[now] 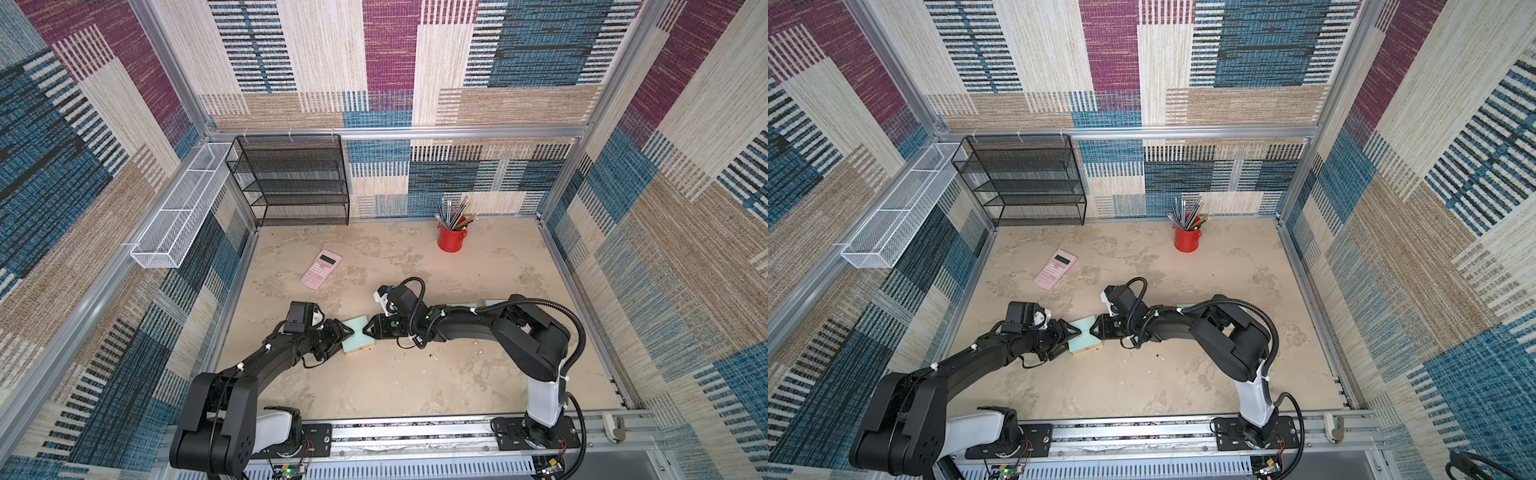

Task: Take out the earrings from the drawer-style jewelry box
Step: Move the jewelry box to the center of the board.

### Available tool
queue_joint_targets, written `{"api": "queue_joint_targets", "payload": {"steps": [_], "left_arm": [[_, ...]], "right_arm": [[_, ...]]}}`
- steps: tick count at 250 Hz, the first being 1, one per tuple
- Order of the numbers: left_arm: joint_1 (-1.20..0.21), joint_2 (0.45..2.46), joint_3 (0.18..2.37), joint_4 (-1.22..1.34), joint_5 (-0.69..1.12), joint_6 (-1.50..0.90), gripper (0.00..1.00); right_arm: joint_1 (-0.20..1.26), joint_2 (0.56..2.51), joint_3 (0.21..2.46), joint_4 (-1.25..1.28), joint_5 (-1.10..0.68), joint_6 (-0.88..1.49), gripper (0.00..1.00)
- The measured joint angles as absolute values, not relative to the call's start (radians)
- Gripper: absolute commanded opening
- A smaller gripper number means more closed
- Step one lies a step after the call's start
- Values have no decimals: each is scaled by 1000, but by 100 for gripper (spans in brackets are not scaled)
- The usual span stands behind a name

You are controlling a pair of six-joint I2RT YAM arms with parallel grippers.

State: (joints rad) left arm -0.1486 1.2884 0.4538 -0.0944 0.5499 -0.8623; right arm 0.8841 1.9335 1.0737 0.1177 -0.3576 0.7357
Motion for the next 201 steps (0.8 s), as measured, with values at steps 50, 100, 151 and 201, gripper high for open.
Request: {"api": "queue_joint_targets", "payload": {"steps": [50, 100, 151, 201], "left_arm": [[-214, 1356, 499, -65, 546, -866, 61], [-265, 1438, 548, -4, 547, -886, 60], [-305, 1502, 585, 57, 547, -898, 60], [-328, 1546, 612, 96, 549, -914, 60]], "right_arm": [[871, 1894, 1056, 80, -298, 739, 40], [855, 1858, 1015, 41, -245, 760, 40], [847, 1826, 986, 15, -193, 778, 41], [842, 1795, 973, -19, -148, 788, 41]]}}
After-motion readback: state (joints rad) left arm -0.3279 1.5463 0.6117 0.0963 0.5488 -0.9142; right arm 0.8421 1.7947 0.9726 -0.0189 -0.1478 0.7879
